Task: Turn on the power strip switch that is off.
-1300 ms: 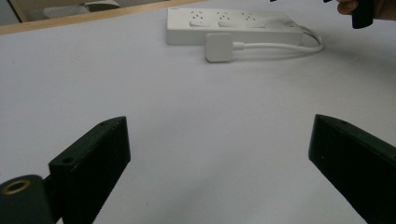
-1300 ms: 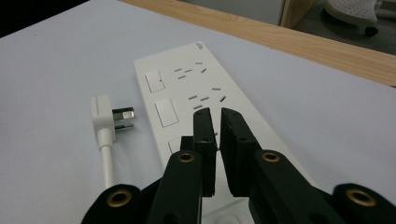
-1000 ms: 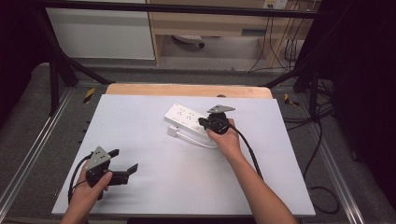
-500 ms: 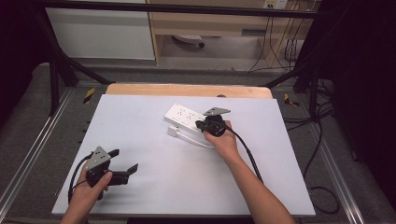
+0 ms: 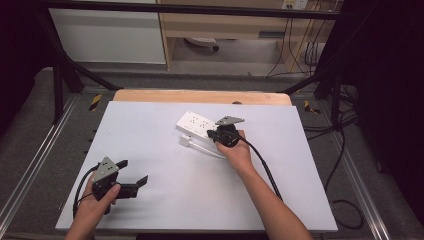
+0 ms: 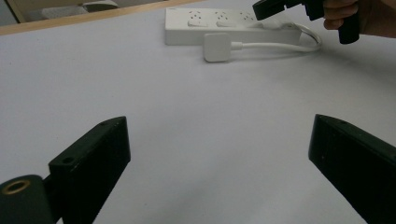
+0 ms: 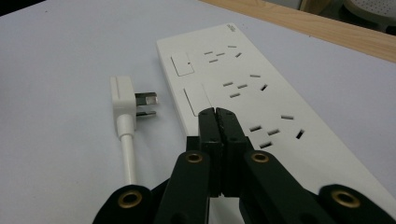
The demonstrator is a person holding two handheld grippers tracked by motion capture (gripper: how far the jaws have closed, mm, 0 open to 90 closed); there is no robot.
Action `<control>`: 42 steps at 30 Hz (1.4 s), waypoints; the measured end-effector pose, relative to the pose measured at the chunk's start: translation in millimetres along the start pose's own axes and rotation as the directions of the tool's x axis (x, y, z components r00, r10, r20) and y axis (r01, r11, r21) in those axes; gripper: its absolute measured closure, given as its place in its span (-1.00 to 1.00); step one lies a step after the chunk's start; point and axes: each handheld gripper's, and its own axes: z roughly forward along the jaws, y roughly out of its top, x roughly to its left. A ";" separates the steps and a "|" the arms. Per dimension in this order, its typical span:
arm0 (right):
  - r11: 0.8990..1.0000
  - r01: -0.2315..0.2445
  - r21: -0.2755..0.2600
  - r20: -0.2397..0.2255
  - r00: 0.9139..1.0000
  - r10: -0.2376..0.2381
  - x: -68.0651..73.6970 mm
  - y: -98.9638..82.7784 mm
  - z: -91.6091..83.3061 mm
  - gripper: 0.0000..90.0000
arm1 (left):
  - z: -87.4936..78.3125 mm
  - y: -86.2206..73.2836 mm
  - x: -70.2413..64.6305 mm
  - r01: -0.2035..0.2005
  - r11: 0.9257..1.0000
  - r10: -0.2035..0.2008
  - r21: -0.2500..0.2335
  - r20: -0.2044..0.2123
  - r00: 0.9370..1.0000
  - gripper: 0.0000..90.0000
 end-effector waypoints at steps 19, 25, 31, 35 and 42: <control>1.000 0.002 0.003 0.020 1.000 -0.003 0.0 -2.5 3.4 1.00 | 0.2 -0.1 -0.5 -0.003 1.000 0.003 0.001 0.003 1.000 -0.88; 1.000 0.024 0.009 0.035 0.999 -0.024 0.7 -3.7 2.8 1.00 | 0.2 -0.1 -0.5 -0.003 1.000 0.003 0.001 0.003 1.000 -0.88; 1.000 0.016 0.004 0.035 0.999 -0.016 -0.8 -3.3 0.7 1.00 | 0.3 -0.2 -0.7 -0.003 1.000 0.003 0.004 0.005 1.000 -0.88; 1.000 0.017 0.002 0.038 0.999 -0.017 -1.4 -3.7 -0.7 1.00 | 0.3 -0.2 -0.8 -0.005 1.000 0.005 0.005 0.005 1.000 -0.88; 1.000 0.021 0.005 0.043 0.999 -0.021 -2.4 -5.2 -0.9 1.00 | 0.4 -0.2 -0.7 -0.004 1.000 0.004 0.005 0.005 1.000 -0.88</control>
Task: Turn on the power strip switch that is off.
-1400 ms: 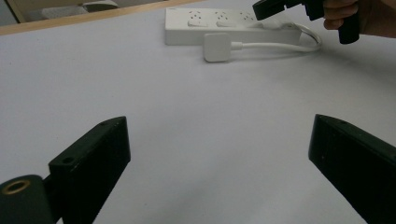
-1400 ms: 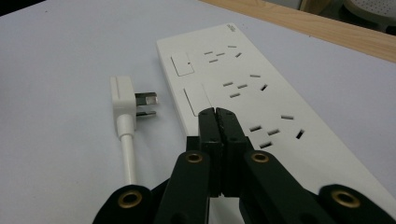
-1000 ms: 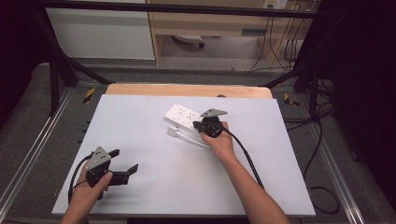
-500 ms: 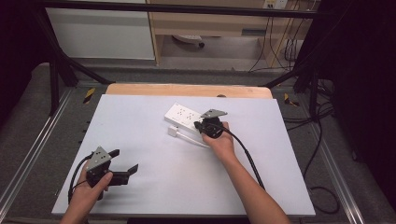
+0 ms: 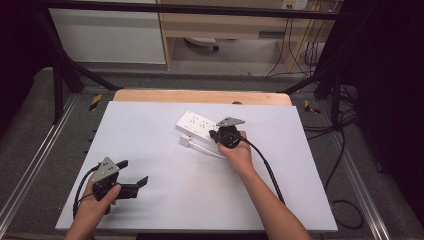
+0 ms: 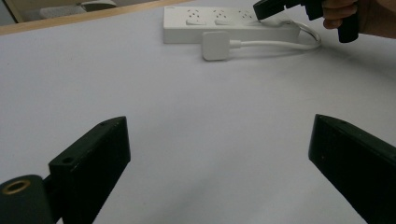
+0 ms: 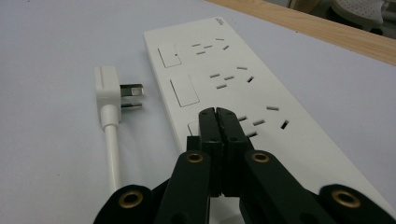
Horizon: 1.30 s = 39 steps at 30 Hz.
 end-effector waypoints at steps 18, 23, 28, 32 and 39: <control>1.000 0.008 -0.010 0.008 1.000 -0.008 1.5 -4.6 0.6 1.00 | -0.4 0.0 -0.3 -0.002 1.000 0.002 0.000 0.000 1.000 -0.88; 1.000 0.015 -0.020 0.007 1.000 -0.014 1.1 -5.7 0.7 1.00 | -0.3 0.0 -0.4 -0.003 1.000 0.003 0.001 0.000 1.000 -0.88; 0.999 0.002 -0.043 0.001 1.000 -0.002 0.2 -9.7 -0.1 1.00 | -0.1 -0.1 -0.4 -0.003 1.000 0.003 0.001 0.001 1.000 -0.88; 0.999 0.010 -0.034 0.005 1.000 -0.010 0.7 -8.7 0.0 1.00 | 0.0 0.0 -0.9 -0.004 1.000 0.004 0.002 0.001 1.000 -0.88; 1.000 0.008 -0.016 0.011 1.000 -0.008 -5.0 -10.5 -1.7 1.00 | 0.2 -0.1 -0.9 -0.004 1.000 0.004 0.003 0.000 1.000 -0.88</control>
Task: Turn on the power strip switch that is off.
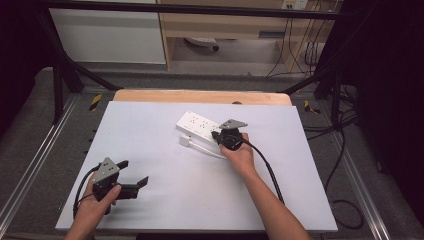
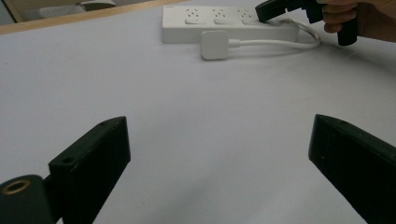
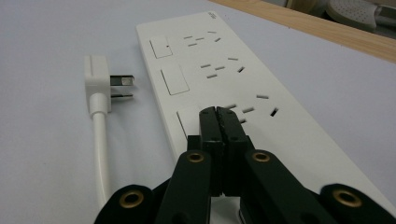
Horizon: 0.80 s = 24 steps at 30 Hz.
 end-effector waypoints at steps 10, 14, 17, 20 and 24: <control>1.000 -0.002 0.008 -0.004 1.000 0.002 1.5 1.6 0.2 1.00 | 0.0 -0.1 0.4 0.000 1.000 0.000 0.000 0.000 1.000 -0.88; 1.000 -0.001 0.002 -0.002 1.000 0.001 1.7 2.8 0.9 1.00 | -0.6 -0.1 0.9 -0.002 1.000 0.002 0.000 -0.001 1.000 -0.88; 1.000 -0.009 -0.011 -0.002 1.000 0.009 1.7 3.9 1.0 1.00 | -0.5 -0.1 0.8 0.000 1.000 0.000 0.000 0.000 1.000 -0.88; 1.000 -0.013 -0.011 -0.006 1.000 0.013 3.1 4.9 0.7 1.00 | -0.6 0.0 0.8 -0.003 1.000 0.003 0.000 -0.001 1.000 -0.88; 1.000 -0.015 -0.019 -0.006 1.000 0.015 3.0 6.3 -0.1 1.00 | -0.8 0.0 0.9 -0.002 1.000 0.002 -0.001 -0.001 1.000 -0.88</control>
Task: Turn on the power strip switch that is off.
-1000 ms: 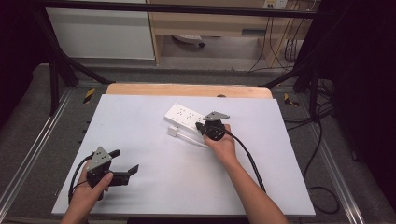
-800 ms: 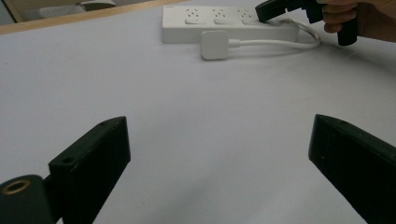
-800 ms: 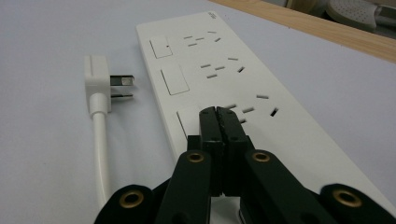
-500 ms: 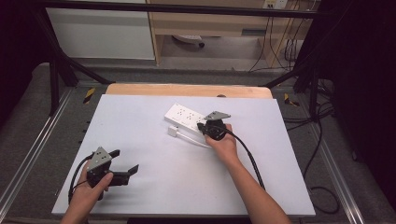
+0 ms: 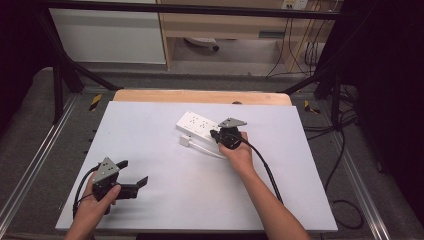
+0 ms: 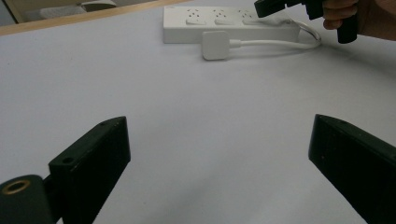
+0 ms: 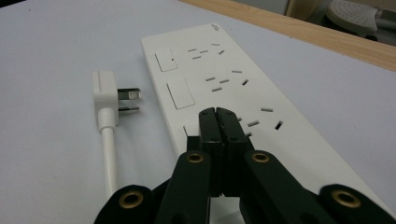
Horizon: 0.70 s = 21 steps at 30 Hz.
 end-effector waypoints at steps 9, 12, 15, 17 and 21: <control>1.000 -0.009 -0.017 -0.001 1.000 0.009 -0.9 3.3 -2.0 1.00 | 0.1 0.0 0.0 -0.001 1.000 0.001 0.001 0.000 1.000 -0.88; 1.000 -0.013 -0.021 -0.002 1.000 0.013 -0.9 5.0 -3.1 1.00 | 0.1 0.0 0.1 -0.001 1.000 0.001 0.000 0.000 1.000 -0.88; 1.000 -0.013 -0.025 -0.005 1.000 0.012 -0.5 7.2 -4.5 1.00 | 0.2 0.0 0.0 -0.001 1.000 0.001 0.001 0.001 1.000 -0.88; 1.000 -0.011 -0.028 -0.006 1.000 0.010 0.1 8.9 -5.5 1.00 | 0.1 0.0 0.0 -0.001 1.000 0.001 0.001 0.001 1.000 -0.88; 0.999 -0.004 -0.036 -0.010 1.000 0.003 1.7 12.2 -7.1 1.00 | 0.0 0.0 0.0 -0.001 1.000 0.001 0.001 0.000 1.000 -0.88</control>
